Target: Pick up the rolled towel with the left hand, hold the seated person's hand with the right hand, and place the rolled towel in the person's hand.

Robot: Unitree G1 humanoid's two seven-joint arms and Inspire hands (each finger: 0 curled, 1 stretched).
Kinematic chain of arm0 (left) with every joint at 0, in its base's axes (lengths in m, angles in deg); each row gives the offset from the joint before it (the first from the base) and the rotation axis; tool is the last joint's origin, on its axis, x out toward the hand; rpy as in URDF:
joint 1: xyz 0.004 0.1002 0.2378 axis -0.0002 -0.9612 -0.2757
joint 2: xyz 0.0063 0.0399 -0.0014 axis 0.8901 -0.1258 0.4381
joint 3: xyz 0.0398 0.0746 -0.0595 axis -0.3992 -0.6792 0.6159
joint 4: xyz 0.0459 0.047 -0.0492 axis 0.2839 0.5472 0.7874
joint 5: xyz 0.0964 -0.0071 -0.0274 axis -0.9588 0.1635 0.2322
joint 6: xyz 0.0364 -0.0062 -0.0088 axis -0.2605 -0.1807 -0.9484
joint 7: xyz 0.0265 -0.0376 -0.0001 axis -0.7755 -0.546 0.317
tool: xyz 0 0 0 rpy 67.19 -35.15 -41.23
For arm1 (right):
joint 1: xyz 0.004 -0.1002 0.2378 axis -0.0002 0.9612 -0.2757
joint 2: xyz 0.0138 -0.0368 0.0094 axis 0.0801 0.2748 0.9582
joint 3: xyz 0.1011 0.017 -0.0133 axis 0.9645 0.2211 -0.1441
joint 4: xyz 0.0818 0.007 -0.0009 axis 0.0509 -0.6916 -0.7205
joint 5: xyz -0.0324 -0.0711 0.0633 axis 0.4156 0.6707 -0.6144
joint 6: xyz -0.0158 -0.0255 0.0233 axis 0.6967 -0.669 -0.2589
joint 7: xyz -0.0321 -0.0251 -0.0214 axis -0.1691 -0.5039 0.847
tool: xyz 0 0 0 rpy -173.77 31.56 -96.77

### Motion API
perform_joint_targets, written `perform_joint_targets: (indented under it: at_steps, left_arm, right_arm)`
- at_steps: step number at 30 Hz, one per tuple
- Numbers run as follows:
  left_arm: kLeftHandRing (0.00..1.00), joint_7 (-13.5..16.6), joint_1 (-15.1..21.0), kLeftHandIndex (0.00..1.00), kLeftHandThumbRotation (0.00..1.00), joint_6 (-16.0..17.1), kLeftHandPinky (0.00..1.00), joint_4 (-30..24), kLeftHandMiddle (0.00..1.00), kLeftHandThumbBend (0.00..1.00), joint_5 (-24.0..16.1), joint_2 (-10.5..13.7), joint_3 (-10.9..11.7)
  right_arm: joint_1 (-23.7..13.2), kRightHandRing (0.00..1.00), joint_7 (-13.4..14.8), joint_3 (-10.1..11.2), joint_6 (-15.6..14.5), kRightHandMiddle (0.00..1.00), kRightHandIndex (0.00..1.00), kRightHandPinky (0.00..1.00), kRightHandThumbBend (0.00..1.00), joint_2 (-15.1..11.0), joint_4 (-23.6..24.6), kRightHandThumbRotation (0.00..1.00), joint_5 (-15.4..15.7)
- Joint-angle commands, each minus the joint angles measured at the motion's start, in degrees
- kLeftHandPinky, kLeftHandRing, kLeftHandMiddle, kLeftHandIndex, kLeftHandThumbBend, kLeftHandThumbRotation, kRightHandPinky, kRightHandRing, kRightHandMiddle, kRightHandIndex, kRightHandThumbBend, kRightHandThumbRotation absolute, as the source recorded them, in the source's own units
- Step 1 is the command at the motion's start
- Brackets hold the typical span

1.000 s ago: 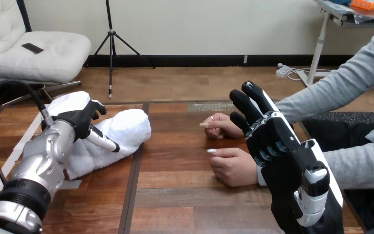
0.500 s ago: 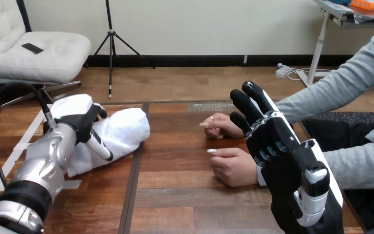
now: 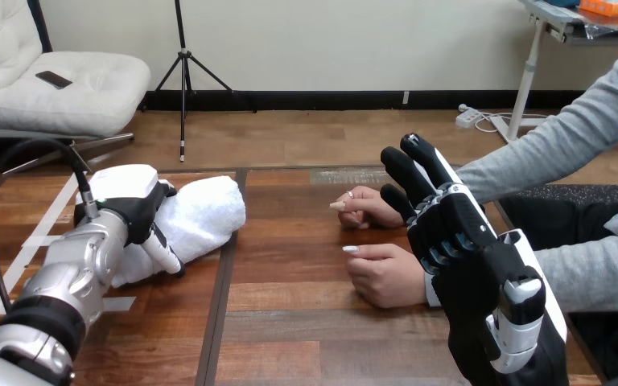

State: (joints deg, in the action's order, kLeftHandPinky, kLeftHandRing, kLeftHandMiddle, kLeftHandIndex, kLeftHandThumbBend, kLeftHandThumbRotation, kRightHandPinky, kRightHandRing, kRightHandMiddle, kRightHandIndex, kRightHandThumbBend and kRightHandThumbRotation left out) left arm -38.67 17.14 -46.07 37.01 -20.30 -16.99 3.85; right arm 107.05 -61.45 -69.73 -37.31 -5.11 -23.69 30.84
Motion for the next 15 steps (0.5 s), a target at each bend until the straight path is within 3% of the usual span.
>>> perform_joint_targets:
  at_steps: [1, 15]
  left_arm:
    - [0.88, 0.99, 6.40, 0.88, 0.32, 0.38, 0.92, 1.84, 0.89, 0.99, -1.17, -1.23, -1.23]
    - [0.90, 2.48, 7.72, 0.90, 0.43, -1.34, 0.93, 3.49, 0.91, 1.00, -2.23, -2.49, -2.88]
  right_arm:
    - [-2.35, 1.00, 0.33, 0.39, 1.68, 0.95, 0.96, 1.00, 0.91, 0.90, 1.88, 1.00, -0.51]
    - [-2.19, 1.00, 0.39, 0.33, 1.97, 0.95, 0.96, 1.00, 0.91, 1.09, 1.79, 1.00, -0.67]
